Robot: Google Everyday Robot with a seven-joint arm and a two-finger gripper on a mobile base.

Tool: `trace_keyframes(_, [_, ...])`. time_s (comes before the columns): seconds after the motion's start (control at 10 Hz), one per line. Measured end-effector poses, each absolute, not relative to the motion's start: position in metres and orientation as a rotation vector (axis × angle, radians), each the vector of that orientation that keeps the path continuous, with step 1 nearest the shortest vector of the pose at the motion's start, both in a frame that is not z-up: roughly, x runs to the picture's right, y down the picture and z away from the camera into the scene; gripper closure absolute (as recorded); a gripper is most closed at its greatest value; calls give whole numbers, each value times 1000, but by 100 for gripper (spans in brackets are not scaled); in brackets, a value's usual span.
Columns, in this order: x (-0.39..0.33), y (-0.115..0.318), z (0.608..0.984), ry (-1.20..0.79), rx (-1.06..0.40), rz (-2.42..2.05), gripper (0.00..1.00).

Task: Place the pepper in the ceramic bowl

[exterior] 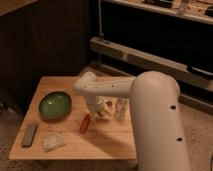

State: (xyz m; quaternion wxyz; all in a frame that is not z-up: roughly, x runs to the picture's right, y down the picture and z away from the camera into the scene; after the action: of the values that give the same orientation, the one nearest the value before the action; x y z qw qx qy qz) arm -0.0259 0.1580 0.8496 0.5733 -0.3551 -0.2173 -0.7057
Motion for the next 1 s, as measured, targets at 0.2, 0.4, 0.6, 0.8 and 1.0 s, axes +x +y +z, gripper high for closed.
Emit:
trace_keyframes(0.2, [-33,158,840,-521,-784,-1645,17])
trace_keyframes(0.4, [-49,162,823,-584,-696,-1619,17])
trace_keyframes(0.6, [-65,166,814,-633,-630,-1605,17])
trace_keyframes(0.8, [-70,167,814,-651,-594,-1601,17])
trace_keyframes(1.0, [-80,165,817,-653,-555,-1616,17])
